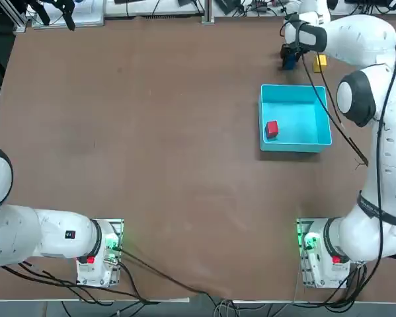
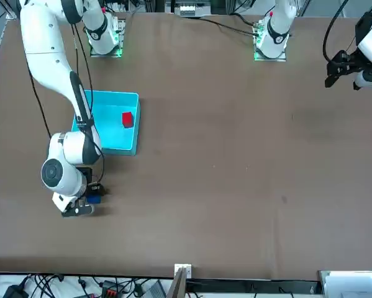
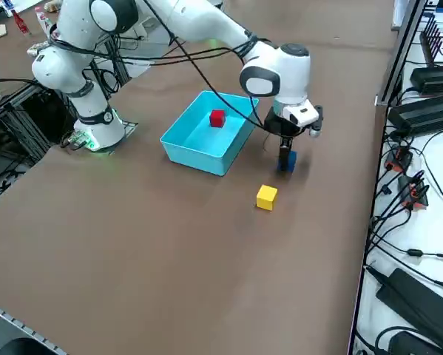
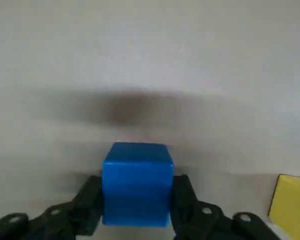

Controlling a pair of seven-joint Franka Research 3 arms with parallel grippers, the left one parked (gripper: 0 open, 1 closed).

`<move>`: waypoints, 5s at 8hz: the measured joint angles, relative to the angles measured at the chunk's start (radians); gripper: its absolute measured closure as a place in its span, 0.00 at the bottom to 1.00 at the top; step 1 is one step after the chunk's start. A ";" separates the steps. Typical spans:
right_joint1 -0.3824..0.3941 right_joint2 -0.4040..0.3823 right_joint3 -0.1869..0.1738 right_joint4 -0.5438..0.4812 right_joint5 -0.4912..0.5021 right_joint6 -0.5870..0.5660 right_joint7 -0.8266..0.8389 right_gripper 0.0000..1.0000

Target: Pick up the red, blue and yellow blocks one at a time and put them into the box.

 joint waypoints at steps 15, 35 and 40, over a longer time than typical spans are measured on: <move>0.184 -0.789 0.018 -1.050 0.012 0.125 0.158 0.30; -0.227 -0.088 -0.008 -0.062 0.006 -0.002 -0.221 0.00; -0.231 -0.041 0.000 -0.059 0.025 0.044 -0.222 0.03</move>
